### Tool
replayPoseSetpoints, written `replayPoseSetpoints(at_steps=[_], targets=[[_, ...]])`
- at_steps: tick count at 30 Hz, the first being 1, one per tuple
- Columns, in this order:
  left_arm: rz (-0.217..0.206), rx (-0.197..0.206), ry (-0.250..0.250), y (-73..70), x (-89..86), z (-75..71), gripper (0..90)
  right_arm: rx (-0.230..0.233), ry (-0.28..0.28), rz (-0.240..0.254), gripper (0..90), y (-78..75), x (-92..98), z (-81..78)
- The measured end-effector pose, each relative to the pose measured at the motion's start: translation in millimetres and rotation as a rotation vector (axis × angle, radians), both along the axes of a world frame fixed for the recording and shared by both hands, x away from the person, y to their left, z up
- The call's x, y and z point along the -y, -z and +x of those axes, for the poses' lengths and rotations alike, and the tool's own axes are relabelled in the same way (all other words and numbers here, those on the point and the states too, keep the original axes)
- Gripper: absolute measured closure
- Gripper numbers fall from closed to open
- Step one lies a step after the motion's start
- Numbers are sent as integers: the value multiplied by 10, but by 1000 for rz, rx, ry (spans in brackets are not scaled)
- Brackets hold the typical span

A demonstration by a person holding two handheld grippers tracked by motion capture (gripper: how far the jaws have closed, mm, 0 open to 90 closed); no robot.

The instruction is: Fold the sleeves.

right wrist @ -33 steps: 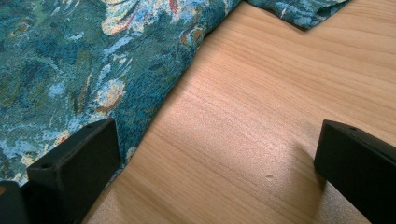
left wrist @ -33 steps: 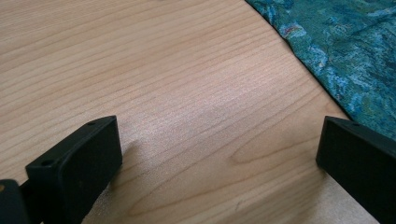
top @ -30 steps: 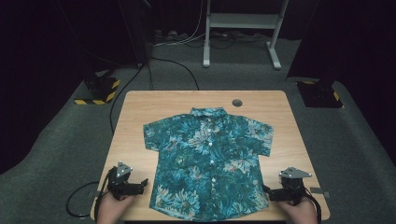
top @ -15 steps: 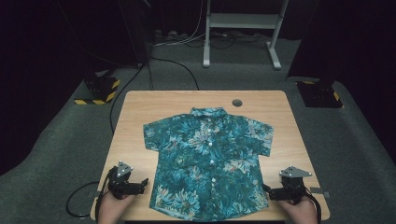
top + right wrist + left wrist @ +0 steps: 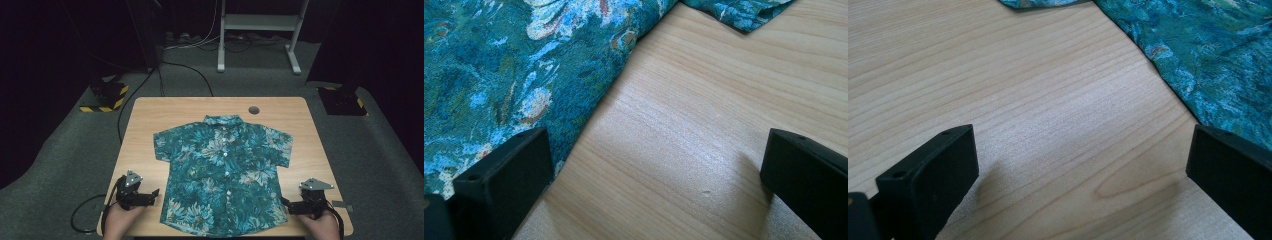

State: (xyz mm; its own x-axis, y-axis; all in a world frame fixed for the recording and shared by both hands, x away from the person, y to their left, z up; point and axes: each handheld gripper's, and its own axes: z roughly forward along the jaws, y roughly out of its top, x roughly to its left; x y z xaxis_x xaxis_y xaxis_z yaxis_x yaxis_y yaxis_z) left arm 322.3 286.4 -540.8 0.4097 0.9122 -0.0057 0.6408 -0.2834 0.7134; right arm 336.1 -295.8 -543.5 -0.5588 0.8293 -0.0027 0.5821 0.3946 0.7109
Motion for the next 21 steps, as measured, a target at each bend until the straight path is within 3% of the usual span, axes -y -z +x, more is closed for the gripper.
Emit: replayPoseSetpoints(at_steps=[21], targets=[[2, 0, 7, -142, 33, 218, 7, 0, 1, 0, 0, 0, -1, -1]])
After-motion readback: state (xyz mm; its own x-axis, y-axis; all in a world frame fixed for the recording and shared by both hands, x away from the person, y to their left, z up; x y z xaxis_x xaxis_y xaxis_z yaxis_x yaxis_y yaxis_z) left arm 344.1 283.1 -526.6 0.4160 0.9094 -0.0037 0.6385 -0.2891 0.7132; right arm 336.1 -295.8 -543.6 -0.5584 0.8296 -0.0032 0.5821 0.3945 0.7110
